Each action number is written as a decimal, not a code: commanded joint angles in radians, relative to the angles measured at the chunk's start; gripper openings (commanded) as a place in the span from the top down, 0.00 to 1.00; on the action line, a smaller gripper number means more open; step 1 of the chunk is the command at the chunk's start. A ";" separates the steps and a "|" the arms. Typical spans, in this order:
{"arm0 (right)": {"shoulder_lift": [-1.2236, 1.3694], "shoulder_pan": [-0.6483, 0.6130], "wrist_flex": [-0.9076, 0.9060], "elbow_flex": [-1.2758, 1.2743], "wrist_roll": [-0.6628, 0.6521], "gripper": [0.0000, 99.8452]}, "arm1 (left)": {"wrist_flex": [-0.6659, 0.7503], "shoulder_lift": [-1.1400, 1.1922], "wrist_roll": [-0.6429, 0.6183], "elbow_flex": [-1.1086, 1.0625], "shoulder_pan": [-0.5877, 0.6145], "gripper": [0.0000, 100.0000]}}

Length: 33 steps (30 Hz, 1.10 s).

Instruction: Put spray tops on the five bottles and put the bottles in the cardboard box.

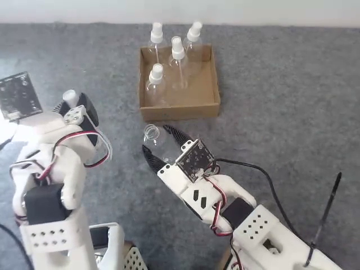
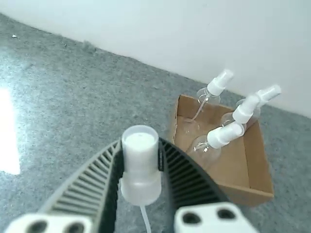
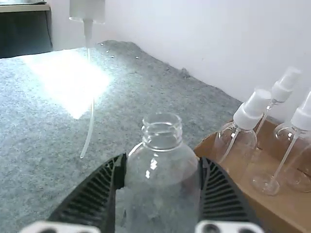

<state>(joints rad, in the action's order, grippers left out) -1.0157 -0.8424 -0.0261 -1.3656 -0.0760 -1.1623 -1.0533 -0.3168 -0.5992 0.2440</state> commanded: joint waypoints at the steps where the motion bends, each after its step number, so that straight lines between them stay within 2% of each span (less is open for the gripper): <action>1: -0.012 -0.005 0.025 0.009 -0.017 0.91 | 0.021 -0.017 -0.071 0.091 0.005 0.98; 11: -0.012 -0.004 0.019 0.008 -0.017 0.91 | 0.028 -0.017 -0.144 0.222 -0.075 0.98; 17: -0.010 -0.002 0.019 0.008 -0.017 0.91 | 0.020 -0.017 -0.255 0.259 -0.077 0.98; 22: -0.010 -0.007 0.019 0.008 -0.017 0.91 | 0.025 -0.025 -0.269 0.265 -0.072 0.98; 30: -0.010 -0.013 0.018 0.006 -0.012 0.91 | 0.026 -0.230 -0.270 0.234 -0.077 0.99; 33: -0.010 -0.059 0.022 -0.017 -0.017 0.91 | 0.060 -0.301 -0.269 0.174 -0.077 0.99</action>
<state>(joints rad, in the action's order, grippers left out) -1.0157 -0.8485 -0.0245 -1.3732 -0.0806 -1.1623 -1.2727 -0.5746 -0.3874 0.1672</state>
